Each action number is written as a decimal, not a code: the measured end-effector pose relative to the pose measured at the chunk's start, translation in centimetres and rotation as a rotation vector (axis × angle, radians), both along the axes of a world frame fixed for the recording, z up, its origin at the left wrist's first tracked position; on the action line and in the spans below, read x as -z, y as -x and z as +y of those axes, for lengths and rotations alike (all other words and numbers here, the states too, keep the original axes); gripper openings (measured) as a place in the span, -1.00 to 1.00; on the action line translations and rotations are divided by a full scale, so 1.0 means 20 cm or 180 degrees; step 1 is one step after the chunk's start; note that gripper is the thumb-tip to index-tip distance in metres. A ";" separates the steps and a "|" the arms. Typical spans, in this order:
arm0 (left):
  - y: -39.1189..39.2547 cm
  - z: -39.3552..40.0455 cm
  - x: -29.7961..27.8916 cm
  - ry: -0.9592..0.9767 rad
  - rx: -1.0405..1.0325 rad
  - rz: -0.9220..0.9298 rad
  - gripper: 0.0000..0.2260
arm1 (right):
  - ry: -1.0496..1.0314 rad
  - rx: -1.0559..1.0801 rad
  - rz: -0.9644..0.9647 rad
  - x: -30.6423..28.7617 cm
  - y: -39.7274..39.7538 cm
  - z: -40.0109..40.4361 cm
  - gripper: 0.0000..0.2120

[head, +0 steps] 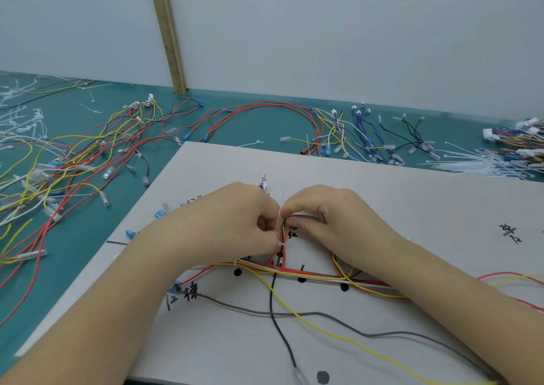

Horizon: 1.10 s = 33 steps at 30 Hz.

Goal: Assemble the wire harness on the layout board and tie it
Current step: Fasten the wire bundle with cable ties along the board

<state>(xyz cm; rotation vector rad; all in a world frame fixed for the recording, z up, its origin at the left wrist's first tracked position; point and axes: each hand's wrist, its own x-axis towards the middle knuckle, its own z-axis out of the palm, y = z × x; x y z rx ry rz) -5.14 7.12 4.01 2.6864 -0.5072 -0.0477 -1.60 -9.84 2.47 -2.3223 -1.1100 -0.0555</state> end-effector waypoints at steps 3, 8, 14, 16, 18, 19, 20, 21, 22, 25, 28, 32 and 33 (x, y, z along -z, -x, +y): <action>0.00 0.00 0.00 0.0026 0.0002 0.0002 -0.79 | -0.0001 0.0087 0.0001 0.01 0.00 0.01 -0.86; 0.01 0.00 0.00 0.0042 0.0018 0.0062 -0.74 | 0.0230 0.0042 -0.0046 -0.01 0.00 0.02 -0.88; 0.01 0.00 0.00 -0.0012 -0.0061 0.0094 -0.75 | 0.0789 -0.0151 -0.0134 -0.04 -0.03 0.04 -0.80; 0.00 0.00 0.00 -0.0029 -0.0072 0.0119 -0.76 | 0.0895 -0.0148 -0.0186 -0.04 -0.03 0.05 -0.79; 0.00 0.00 0.00 -0.0039 -0.0060 0.0129 -0.76 | 0.0929 -0.0105 -0.0188 -0.04 -0.02 0.05 -0.79; 0.00 0.01 -0.01 -0.0044 -0.0040 0.0135 -0.79 | 0.0940 -0.0085 -0.0203 -0.04 -0.02 0.05 -0.79; 0.00 0.01 -0.01 -0.0050 -0.0020 0.0152 -0.82 | 0.0947 -0.0075 -0.0234 -0.04 -0.01 0.05 -0.79; 0.00 0.01 -0.01 -0.0054 -0.0013 0.0183 -0.84 | 0.0923 -0.0077 -0.0278 -0.04 -0.01 0.04 -0.79; 0.00 0.01 -0.01 -0.0053 -0.0025 0.0228 -0.84 | 0.0806 -0.0077 -0.0312 -0.04 0.00 0.02 -0.80; 0.00 0.02 -0.03 -0.0051 -0.0128 0.0360 -0.85 | 0.0196 0.0041 0.0006 -0.07 0.04 -0.01 -0.89; 0.00 0.02 -0.03 -0.0070 -0.0210 0.0399 -0.80 | 0.0140 0.0084 0.0637 -0.08 0.05 0.00 -0.93; 0.00 0.02 -0.02 -0.0063 -0.0361 0.0369 -0.77 | 0.0033 0.0276 0.0973 -0.04 0.06 0.03 -0.93; 0.00 0.02 -0.02 -0.0049 -0.0362 0.0366 -0.78 | 0.0014 0.0329 0.0979 -0.04 0.06 0.04 -0.94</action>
